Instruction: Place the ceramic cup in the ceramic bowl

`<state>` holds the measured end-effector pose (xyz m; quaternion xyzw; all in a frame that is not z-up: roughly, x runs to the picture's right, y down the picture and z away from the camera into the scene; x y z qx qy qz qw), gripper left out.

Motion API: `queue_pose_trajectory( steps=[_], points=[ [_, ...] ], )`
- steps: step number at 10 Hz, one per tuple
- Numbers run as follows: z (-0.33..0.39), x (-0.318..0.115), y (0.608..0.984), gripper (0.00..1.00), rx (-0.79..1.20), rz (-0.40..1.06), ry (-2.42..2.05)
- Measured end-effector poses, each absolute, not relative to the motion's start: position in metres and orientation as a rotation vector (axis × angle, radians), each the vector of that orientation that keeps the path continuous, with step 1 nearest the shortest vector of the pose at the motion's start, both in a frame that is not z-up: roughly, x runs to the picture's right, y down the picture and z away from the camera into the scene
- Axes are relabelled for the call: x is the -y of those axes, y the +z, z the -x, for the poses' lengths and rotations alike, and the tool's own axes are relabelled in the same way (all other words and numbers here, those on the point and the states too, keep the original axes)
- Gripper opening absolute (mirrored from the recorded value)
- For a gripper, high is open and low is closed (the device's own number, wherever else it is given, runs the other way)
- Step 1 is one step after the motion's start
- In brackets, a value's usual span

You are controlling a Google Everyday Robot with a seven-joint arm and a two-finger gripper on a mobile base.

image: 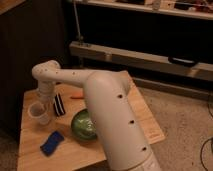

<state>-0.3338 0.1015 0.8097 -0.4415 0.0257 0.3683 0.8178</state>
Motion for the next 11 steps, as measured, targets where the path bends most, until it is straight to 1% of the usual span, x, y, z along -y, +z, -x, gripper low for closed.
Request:
queue_pose_trajectory(
  steps=[2,6,8,10,11],
  points=[
    [0.296,-0.098,0.795,0.00,-0.069,0.941,0.813],
    [0.210,-0.077,0.746,0.00,-0.056,0.916,0.909],
    [0.174,-0.070,0.728,0.00,-0.053,0.894,0.969],
    [0.131,-0.072,0.722,0.00,-0.065,0.848,1.107],
    [0.127,-0.072,0.722,0.00,-0.053,0.828,1.148]
  ],
)
